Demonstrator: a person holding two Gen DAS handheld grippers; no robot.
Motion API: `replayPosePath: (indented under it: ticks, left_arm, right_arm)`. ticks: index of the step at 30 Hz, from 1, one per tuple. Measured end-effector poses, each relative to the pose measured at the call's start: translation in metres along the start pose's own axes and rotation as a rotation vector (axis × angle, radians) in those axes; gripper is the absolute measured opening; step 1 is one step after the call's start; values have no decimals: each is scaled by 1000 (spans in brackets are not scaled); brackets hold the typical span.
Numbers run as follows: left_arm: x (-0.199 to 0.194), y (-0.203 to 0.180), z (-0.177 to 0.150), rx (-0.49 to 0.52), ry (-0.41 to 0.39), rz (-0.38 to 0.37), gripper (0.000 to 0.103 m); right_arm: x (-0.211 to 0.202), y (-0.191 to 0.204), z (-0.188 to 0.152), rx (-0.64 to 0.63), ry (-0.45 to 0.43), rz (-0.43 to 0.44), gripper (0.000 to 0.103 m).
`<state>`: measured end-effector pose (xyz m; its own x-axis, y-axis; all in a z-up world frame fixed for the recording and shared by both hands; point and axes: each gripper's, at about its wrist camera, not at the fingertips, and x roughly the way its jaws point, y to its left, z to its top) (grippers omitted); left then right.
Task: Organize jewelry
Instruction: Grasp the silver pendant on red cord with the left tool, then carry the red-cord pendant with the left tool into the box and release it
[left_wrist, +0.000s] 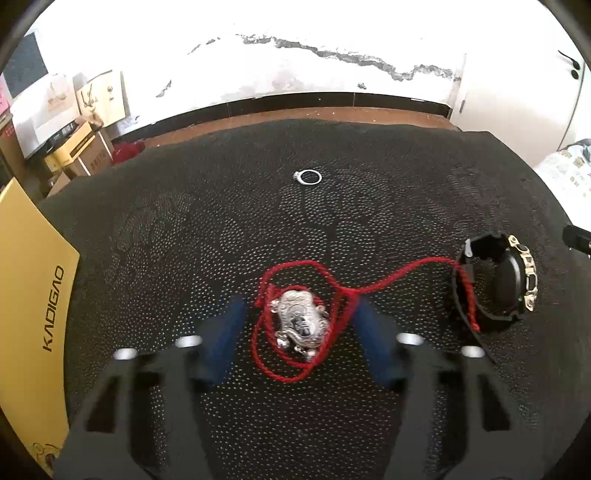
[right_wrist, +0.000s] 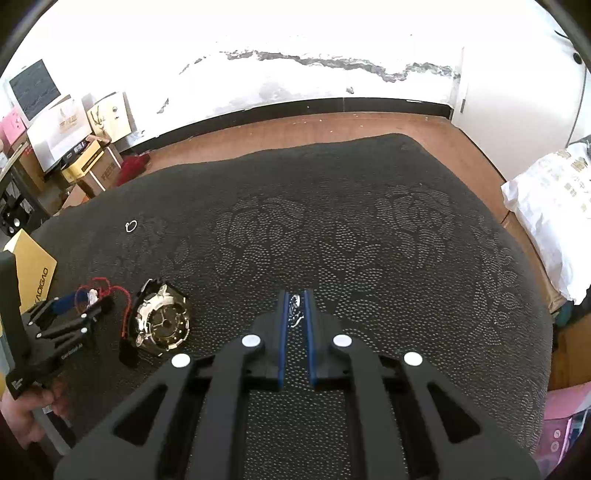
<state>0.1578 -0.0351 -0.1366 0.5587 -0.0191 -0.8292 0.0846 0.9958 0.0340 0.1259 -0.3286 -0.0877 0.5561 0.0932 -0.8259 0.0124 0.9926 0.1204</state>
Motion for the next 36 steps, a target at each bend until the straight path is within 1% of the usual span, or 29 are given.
replayPosePath:
  ticks: [1,2,7,9,13,18,23,28,32,36]
  left_arm:
    - [-1,-1,0,4,-1,13,35]
    - [-1,-4,0,6,-1,10,27]
    - [-5,-1,1,-25,24,-3,26]
    - [-11,-1,1,-20,21,-2,26]
    - [-32,1,5,-3,3,3,26]
    - [-76,13,11,3,-30,8,26]
    - [-127,39,16,-8,-57,-5,26]
    - [-177,71,16,-25,-120,16,26]
    - [-202,106,10,-70,-144,44,26]
    - [-217,144,-2,-119,-152,79,26]
  right_arm:
    - [-1,-2,0,3,-1,0,9]
    - [-2,-3,0,4,-3,0,9]
    - [-7,-5,1,3,-12,4,9]
    - [-10,-5,2,5,-17,7,9]
    - [-16,-1,5,3,-29,10,9]
    - [-25,8,8,-9,-49,23,9]
    - [-36,24,11,-36,-64,26,9]
    - [-47,48,16,-69,-80,41,9]
    - [-60,83,22,-112,-97,65,9]
    - [-74,127,28,-166,-115,108,9]
